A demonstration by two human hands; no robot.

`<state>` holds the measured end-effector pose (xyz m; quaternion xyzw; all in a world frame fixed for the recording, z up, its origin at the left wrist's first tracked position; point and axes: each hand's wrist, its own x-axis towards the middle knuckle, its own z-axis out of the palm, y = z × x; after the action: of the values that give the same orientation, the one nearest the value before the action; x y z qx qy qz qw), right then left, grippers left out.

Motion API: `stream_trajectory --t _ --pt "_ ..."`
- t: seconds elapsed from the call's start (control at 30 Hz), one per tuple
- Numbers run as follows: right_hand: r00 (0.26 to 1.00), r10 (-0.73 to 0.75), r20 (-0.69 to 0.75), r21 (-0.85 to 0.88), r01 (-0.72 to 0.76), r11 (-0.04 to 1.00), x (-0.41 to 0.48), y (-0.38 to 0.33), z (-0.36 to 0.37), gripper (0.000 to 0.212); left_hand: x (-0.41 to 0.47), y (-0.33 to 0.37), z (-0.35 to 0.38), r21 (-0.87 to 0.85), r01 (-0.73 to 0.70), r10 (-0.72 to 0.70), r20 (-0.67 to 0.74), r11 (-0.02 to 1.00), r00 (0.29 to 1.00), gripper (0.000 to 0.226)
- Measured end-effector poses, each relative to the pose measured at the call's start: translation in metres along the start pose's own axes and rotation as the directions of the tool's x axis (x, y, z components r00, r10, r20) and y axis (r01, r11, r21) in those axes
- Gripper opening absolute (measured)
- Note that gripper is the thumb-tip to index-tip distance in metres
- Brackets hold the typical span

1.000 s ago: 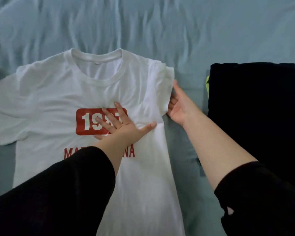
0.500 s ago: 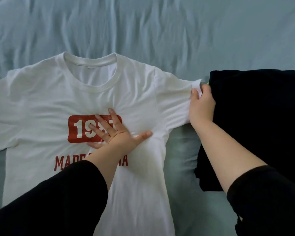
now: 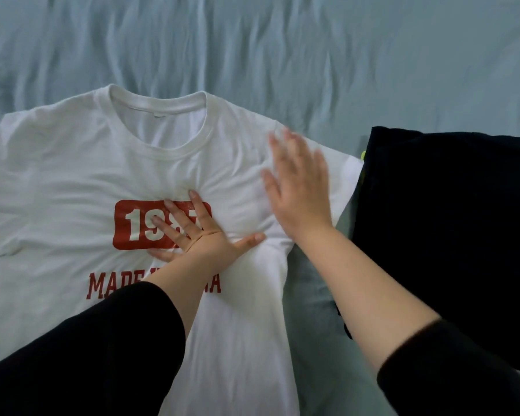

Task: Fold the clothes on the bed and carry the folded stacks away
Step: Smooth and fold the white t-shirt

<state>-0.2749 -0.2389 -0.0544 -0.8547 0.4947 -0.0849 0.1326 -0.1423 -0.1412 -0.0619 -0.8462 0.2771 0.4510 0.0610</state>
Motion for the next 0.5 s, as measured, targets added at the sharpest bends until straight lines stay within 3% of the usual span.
stream_trajectory --t 0.03,0.1,0.17,0.27,0.3,0.33,0.43,0.5 --pt "0.985 -0.029 0.173 -0.061 0.04 0.997 0.001 0.007 0.008 0.057 0.0 -0.001 0.001 0.0 -0.003 0.003 -0.005 1.0 1.0 0.151" --pt "0.952 0.119 0.281 -0.16 -0.075 0.984 0.007 0.035 0.014 0.056 0.002 -0.001 0.002 -0.005 -0.013 0.013 -0.005 1.0 1.0 0.151" --pt "0.928 0.326 0.183 -0.109 -0.31 0.944 0.008 0.049 0.001 0.053 0.001 0.0 0.001 -0.011 -0.006 0.006 -0.008 1.0 1.0 0.152" --pt "0.878 0.465 -0.116 0.322 -0.409 0.854 -0.03 0.035 -0.017 0.037 -0.001 0.001 0.001 -0.001 -0.009 0.009 0.008 1.0 1.0 0.153" --pt "0.816 0.564 -0.125 0.466 -0.454 0.76 -0.054 0.023 -0.02 0.029 -0.001 0.001 0.001 0.001 -0.004 0.004 0.007 1.0 1.0 0.153" --pt "0.727 0.685 -0.044 0.581 -0.539 0.61 -0.077 0.011 -0.021 0.022 0.0 0.002 0.001 -0.003 0.002 -0.002 0.004 1.0 1.0 0.153" --pt "0.4 0.858 0.323 0.728 -0.684 0.045 -0.108 0.002 -0.014 0.032 0.002 -0.001 0.003 0.016 0.017 -0.017 -0.005 1.0 1.0 0.153" --pt "0.357 0.843 0.403 0.756 -0.649 -0.086 -0.095 0.004 -0.011 0.032 0.005 -0.003 0.005 0.034 0.026 -0.025 -0.021 0.999 0.999 0.152"
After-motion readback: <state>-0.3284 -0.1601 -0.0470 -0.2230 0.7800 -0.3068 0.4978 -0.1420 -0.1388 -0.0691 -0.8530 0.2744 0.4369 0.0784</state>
